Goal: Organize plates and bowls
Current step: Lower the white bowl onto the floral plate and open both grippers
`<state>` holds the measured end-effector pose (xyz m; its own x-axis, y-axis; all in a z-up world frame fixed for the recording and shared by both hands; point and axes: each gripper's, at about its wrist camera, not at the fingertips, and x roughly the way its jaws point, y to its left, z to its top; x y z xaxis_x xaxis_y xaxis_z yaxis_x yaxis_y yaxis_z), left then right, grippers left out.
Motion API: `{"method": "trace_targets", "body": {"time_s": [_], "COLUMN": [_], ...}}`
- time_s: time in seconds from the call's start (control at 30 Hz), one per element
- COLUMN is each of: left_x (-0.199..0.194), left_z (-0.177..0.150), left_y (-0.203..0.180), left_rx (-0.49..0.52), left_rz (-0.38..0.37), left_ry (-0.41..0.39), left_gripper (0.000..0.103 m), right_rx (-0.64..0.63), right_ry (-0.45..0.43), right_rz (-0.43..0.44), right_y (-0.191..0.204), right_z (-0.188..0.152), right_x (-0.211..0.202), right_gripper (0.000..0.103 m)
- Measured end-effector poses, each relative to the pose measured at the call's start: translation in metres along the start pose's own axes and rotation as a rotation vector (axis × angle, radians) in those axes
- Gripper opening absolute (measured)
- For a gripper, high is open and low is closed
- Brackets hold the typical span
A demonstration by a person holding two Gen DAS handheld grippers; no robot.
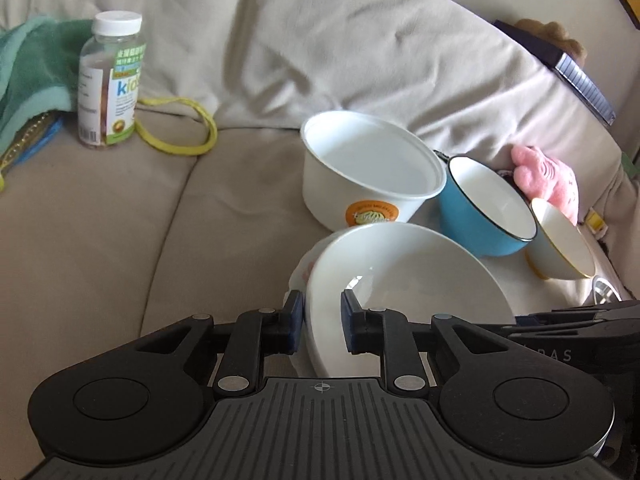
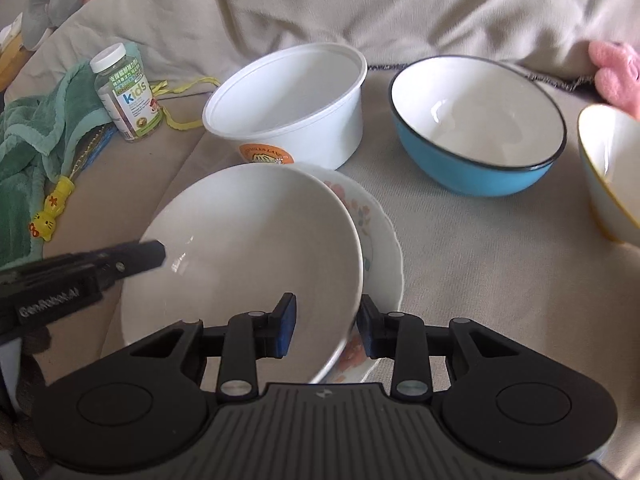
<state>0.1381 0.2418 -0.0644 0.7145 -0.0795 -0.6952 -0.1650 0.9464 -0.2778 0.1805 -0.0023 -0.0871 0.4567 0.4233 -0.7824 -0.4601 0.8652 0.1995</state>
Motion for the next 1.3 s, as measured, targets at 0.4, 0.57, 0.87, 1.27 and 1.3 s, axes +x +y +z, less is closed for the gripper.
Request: {"method": "trace_targets", "body": {"time_s": [0.4,0.57,0.87,1.27,1.3], "left_x": [0.004,0.024,0.011,0.015,0.019], "left_z": [0.01,0.009,0.014,0.009,0.007], "left_y": [0.032,0.036,0.088,0.049,0.05], "left_rx": [-0.087,-0.104,-0.39,-0.098,-0.102], "left_rz": [-0.001,0.009,-0.256,-0.153,-0.146], "left_ry": [-0.037,0.045,0.011,0.033,0.052], "left_gripper": [0.023,0.016,0.018,0.034,0.038], "right_rx": [-0.049,0.016,0.164,0.07,0.063], "right_ry": [-0.11,-0.081,-0.021,-0.052,-0.053], "right_rz": [-0.098,-0.084,0.035,-0.001,-0.005], "right_y": [-0.004,-0.019,-0.042,-0.024,-0.023], "right_z": [0.002,-0.004,-0.011,-0.012,-0.012], "right_x": [-0.021,-0.008,0.014,0.007,0.006], "right_gripper": [0.052,0.053,0.053,0.053,0.053]}}
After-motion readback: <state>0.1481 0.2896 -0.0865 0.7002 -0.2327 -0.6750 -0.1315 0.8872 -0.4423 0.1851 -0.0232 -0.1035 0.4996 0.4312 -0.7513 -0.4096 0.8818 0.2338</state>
